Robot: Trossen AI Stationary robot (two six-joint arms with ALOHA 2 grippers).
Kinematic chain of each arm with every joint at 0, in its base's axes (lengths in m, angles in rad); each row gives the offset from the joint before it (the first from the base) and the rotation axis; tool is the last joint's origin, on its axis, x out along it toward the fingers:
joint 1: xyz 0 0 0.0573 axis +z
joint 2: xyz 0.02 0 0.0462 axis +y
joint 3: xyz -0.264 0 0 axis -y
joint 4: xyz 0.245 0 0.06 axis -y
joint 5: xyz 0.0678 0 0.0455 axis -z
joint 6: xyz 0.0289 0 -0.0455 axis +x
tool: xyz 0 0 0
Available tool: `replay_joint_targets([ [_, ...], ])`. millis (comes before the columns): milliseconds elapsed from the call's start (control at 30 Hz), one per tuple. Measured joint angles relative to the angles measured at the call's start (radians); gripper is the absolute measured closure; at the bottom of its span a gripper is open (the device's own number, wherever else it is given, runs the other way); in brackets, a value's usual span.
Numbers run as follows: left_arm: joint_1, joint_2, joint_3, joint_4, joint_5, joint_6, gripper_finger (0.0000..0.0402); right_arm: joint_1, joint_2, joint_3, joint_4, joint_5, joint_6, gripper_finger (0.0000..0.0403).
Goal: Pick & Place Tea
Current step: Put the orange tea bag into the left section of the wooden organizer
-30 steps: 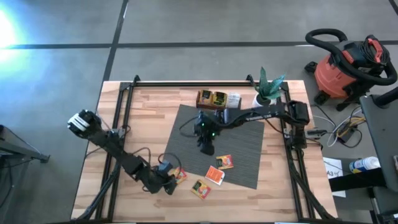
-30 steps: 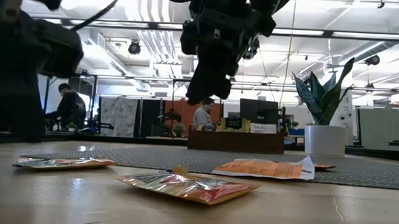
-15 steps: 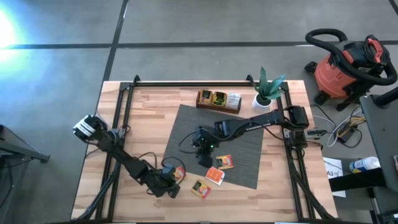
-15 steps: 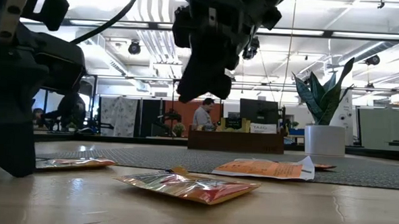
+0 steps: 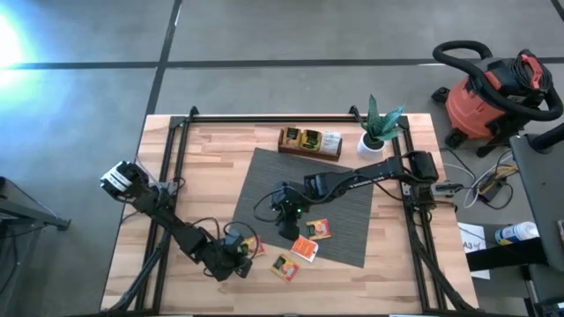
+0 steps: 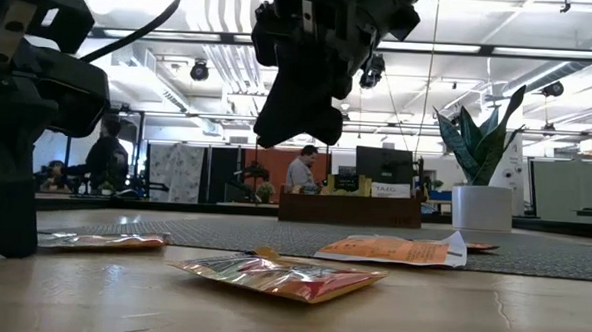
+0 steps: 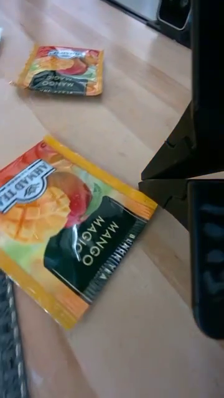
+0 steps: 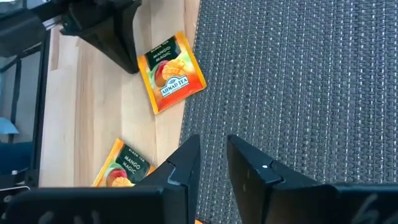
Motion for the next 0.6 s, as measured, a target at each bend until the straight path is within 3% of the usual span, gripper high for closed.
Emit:
replay_joint_targets([
  [200, -0.003, -0.003, 0.0, -0.07, -0.057, -0.103, 0.0401, 0.001, 0.0, 0.0, 0.0, -0.003, 0.0, 0.0326],
  [467, -0.011, -0.025, -0.011, -0.255, -0.371, -0.325, 0.0401, 0.001, 0.0, -0.001, -0.001, -0.004, -0.001, 0.0322],
  [600, -0.008, -0.046, -0.01, -0.351, -0.441, -0.396, 0.0401, -0.001, 0.001, -0.002, -0.001, -0.005, -0.005, 0.0319],
])
